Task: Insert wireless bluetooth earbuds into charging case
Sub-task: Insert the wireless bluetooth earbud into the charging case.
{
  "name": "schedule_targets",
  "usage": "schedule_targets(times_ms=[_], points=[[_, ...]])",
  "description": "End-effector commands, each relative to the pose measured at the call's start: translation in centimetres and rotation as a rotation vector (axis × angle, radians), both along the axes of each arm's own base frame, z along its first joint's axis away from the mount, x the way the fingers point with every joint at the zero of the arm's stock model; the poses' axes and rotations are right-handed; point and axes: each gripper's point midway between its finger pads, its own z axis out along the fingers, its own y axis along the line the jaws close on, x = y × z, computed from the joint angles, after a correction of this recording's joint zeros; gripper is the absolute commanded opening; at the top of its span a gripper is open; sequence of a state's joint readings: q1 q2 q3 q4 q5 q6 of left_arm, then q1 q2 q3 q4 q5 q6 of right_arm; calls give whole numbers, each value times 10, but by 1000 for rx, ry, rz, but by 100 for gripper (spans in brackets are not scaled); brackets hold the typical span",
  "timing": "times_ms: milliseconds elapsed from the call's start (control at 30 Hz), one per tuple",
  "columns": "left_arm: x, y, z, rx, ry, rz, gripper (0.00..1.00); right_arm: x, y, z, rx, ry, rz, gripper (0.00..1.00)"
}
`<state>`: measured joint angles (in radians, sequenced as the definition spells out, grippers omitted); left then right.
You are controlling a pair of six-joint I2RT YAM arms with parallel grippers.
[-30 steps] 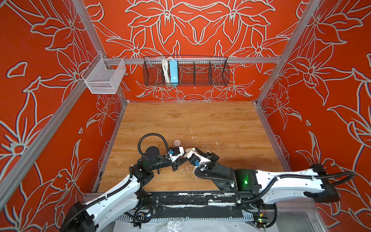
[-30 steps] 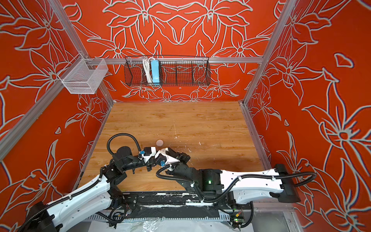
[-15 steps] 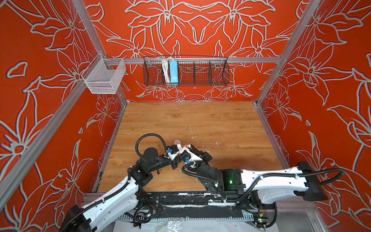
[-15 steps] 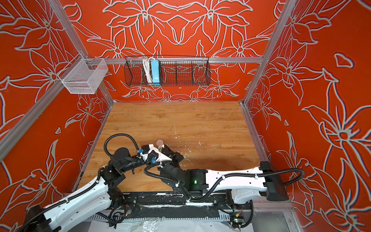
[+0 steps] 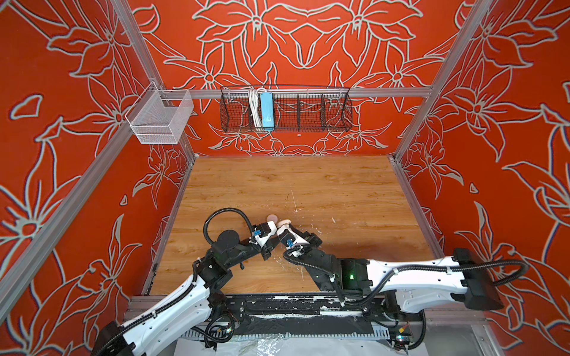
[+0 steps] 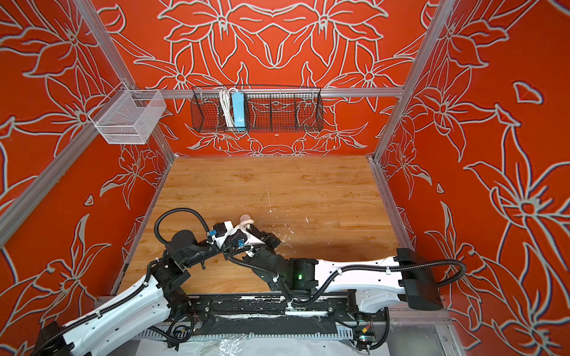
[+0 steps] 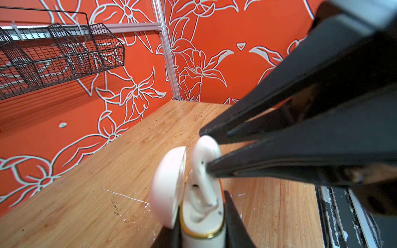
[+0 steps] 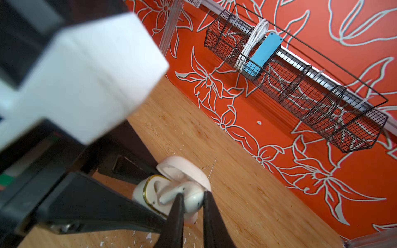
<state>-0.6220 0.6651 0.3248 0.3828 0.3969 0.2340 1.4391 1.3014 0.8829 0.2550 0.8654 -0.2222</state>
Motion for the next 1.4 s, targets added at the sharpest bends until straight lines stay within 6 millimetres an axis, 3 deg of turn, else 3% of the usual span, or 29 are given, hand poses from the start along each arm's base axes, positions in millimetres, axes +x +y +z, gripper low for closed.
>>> schedule_targets(times_ms=[0,300,800,1367], points=[[-2,0,4,-17,-13,0,0,0,7,12,104,8,31,1],[-2,1,5,-18,-18,7,0,10,18,4,83,1,-2,0],[-1,6,6,-25,-22,35,0,1,9,-2,96,27,53,0],[0,6,7,-27,-24,39,0,-2,18,-7,59,10,67,0]])
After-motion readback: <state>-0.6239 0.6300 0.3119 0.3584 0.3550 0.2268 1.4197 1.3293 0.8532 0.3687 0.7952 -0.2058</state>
